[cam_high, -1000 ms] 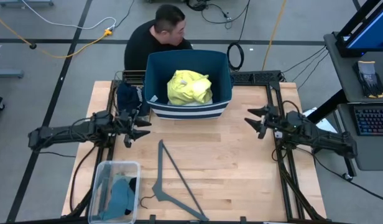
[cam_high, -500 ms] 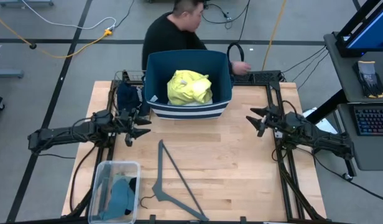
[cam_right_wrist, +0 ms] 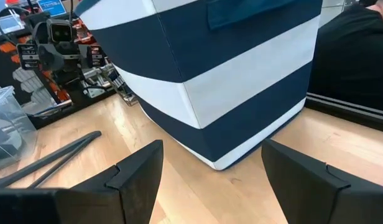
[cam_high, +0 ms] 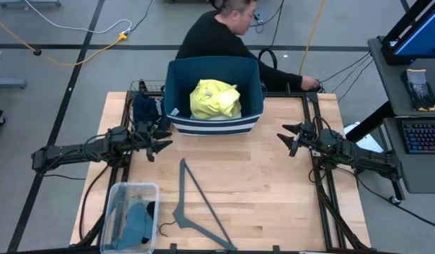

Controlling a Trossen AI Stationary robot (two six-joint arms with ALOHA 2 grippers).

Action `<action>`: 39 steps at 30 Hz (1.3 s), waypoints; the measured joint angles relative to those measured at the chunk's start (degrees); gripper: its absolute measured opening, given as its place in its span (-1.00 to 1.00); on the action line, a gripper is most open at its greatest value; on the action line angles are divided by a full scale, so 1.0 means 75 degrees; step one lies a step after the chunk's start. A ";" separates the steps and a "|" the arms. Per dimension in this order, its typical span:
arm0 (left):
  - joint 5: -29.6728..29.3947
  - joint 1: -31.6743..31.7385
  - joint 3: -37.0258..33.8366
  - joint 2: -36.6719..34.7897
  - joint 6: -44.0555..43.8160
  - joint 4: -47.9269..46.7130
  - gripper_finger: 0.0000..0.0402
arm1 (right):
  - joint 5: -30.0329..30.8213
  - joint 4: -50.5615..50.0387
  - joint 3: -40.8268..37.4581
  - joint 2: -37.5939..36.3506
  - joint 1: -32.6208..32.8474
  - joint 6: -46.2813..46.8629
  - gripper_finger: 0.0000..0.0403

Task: Pick & Place Cloths
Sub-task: Return to Home Position

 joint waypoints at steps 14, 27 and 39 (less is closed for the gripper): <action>-0.0002 0.0000 0.0000 0.0000 0.0065 -0.0008 0.00 | 0.0000 0.0210 -0.0024 0.0001 -0.0001 0.0018 0.33; -0.0003 0.0000 0.0000 0.0000 0.0062 -0.0011 0.00 | -0.0001 0.1494 -0.0073 0.0001 0.0002 0.0021 0.33; 0.0000 0.0000 0.0000 0.0000 0.0056 -0.0012 0.00 | 0.0000 0.1633 -0.0075 0.0001 0.0000 0.0021 0.33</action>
